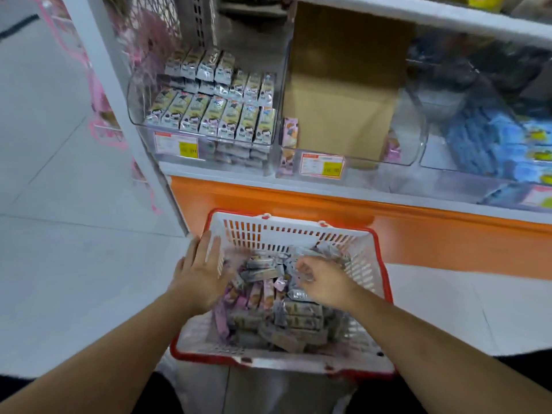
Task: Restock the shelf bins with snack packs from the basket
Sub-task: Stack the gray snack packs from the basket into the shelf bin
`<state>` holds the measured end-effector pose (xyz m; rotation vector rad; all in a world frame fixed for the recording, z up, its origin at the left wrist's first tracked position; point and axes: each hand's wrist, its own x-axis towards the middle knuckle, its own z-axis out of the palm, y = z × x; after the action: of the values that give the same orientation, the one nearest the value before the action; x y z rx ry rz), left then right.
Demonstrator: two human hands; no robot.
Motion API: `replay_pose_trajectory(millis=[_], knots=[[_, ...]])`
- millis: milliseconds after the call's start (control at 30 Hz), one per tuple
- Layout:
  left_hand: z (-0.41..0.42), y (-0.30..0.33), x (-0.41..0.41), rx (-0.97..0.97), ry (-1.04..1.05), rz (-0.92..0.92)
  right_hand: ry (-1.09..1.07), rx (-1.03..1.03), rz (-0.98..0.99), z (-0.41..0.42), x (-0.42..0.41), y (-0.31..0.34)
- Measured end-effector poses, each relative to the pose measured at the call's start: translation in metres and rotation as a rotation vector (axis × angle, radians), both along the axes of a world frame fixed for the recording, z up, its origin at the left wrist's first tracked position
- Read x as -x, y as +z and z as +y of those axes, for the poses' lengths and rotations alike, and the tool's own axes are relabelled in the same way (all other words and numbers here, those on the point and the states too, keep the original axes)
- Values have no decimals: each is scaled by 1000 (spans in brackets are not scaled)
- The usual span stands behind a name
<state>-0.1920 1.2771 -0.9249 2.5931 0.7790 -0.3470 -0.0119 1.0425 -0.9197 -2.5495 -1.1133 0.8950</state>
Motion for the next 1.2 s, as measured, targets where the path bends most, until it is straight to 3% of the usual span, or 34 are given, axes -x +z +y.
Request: replay_pose_trajectory(millis=[67, 200, 500, 733, 800, 1000, 1100, 1200], knots=[[-3, -10, 0, -7, 6, 26, 105, 65, -61, -9, -3, -24], [-5, -17, -4, -51, 3, 37, -57, 123, 43, -16, -4, -57], [-5, -17, -5, -76, -20, 108, -233, 158, 115, -10, 3, -66], [-13, 18, -18, -57, 27, 46, -180, -59, 216, 21, 3, 14], [-13, 48, -32, 99, 46, -9, -120, -164, 217, 35, 2, 56], [-9, 178, -58, 806, 59, -165, 72, -367, 89, 45, 1, 179], [-16, 223, -47, 930, -68, -167, 124, -454, 23, 41, 5, 209], [-15, 231, -38, 1007, 28, -270, 131, -539, -140, 40, 11, 225]])
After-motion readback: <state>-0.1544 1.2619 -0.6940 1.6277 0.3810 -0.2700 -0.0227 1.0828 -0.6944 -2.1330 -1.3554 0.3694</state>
